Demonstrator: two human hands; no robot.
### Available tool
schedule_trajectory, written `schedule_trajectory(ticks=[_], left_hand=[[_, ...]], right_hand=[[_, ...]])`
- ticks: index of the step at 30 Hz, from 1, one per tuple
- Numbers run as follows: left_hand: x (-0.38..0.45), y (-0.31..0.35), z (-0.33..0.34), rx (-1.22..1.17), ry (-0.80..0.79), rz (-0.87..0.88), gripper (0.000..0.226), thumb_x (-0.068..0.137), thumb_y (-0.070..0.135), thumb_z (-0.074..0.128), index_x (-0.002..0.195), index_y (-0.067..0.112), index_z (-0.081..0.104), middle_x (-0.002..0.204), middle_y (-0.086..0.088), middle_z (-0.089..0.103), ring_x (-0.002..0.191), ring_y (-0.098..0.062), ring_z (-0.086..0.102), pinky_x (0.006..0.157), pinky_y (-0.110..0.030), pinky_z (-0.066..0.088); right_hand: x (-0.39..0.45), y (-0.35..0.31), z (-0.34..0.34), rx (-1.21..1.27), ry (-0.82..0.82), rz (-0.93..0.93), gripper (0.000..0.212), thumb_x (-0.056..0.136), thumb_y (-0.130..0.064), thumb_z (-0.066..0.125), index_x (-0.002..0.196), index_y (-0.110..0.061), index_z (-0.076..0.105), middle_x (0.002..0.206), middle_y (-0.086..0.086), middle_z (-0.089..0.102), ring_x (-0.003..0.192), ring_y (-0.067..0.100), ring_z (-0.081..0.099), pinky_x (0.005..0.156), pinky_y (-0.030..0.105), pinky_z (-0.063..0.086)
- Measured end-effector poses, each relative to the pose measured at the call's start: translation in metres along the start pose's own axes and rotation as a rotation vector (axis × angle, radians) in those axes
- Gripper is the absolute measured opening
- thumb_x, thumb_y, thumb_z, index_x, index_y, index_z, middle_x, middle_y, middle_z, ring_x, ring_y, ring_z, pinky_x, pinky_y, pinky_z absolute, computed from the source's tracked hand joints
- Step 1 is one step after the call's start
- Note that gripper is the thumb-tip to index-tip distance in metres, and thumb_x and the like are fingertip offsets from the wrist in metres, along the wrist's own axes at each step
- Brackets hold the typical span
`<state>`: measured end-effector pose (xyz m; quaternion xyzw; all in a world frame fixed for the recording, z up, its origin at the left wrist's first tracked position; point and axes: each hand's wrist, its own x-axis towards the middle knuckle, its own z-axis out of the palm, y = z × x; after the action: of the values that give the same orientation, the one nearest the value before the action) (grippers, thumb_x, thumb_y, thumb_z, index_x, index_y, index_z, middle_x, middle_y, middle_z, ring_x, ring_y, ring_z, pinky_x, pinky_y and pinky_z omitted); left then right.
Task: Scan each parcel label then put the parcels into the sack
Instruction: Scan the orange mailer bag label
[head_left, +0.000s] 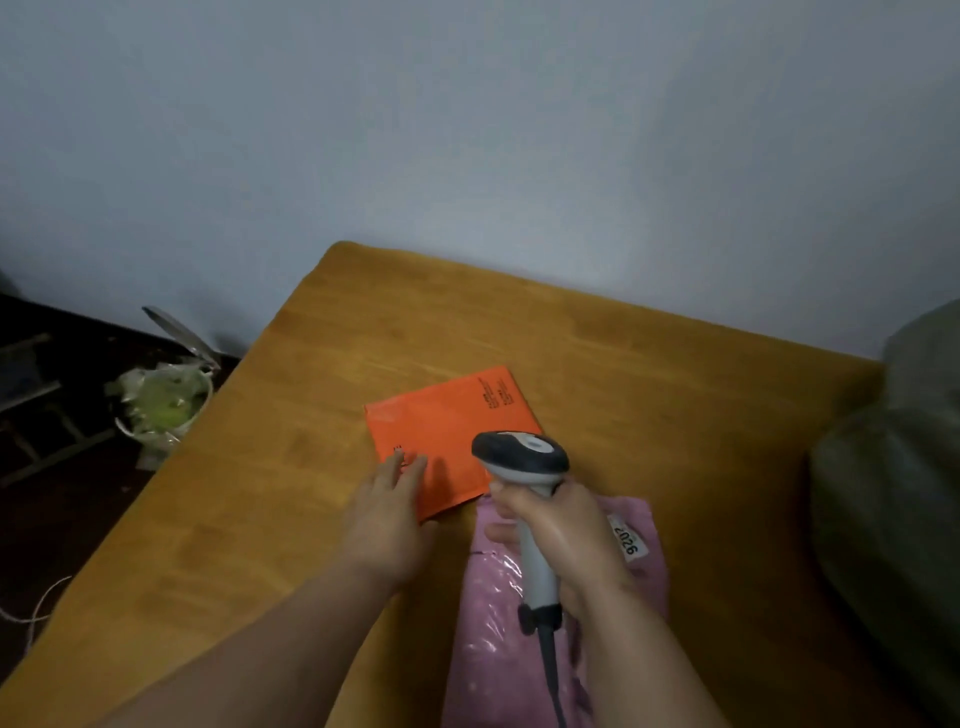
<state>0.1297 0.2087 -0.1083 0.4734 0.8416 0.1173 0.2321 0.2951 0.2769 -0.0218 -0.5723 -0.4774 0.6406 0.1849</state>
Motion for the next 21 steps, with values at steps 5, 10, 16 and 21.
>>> schedule_trajectory(ticks=[5,10,16,21], left_hand=[[0.035,-0.019,0.008,0.206,-0.09,0.12,0.099,0.083,0.048,0.066,0.155,0.047,-0.001,0.166,0.004,-0.017,0.153,-0.024,-0.01,0.121,-0.043,0.012],[0.045,-0.029,0.013,0.274,-0.14,0.109,0.092,0.084,0.055,0.062,0.156,0.042,0.007,0.167,0.005,0.004,0.153,-0.022,0.007,0.117,-0.044,0.022],[0.044,-0.027,-0.006,0.149,-0.007,0.137,0.044,0.097,0.031,0.045,0.14,0.032,0.046,0.134,0.001,0.057,0.116,-0.027,0.06,0.088,-0.037,0.048],[0.028,-0.042,-0.007,0.107,-0.023,0.133,0.054,0.091,0.04,0.06,0.141,0.024,0.045,0.146,-0.001,0.044,0.132,-0.027,0.046,0.104,-0.037,0.04]], right_hand=[[0.021,0.004,0.021,0.005,0.07,0.027,0.011,0.083,-0.02,0.078,0.082,-0.01,0.075,0.086,0.014,0.077,0.07,0.024,0.077,0.085,0.051,0.059],[0.029,0.011,0.028,0.024,0.103,0.074,0.011,0.083,-0.02,0.078,0.086,-0.01,0.076,0.086,0.012,0.078,0.072,0.023,0.077,0.07,0.035,0.057],[0.027,0.009,0.026,0.067,0.106,0.061,0.008,0.084,-0.014,0.077,0.09,-0.009,0.076,0.089,0.009,0.079,0.071,0.024,0.077,0.082,0.044,0.06],[0.014,0.006,0.021,0.116,0.087,0.044,0.008,0.086,-0.016,0.077,0.092,-0.012,0.077,0.082,0.0,0.079,0.072,0.023,0.077,0.088,0.049,0.059]])
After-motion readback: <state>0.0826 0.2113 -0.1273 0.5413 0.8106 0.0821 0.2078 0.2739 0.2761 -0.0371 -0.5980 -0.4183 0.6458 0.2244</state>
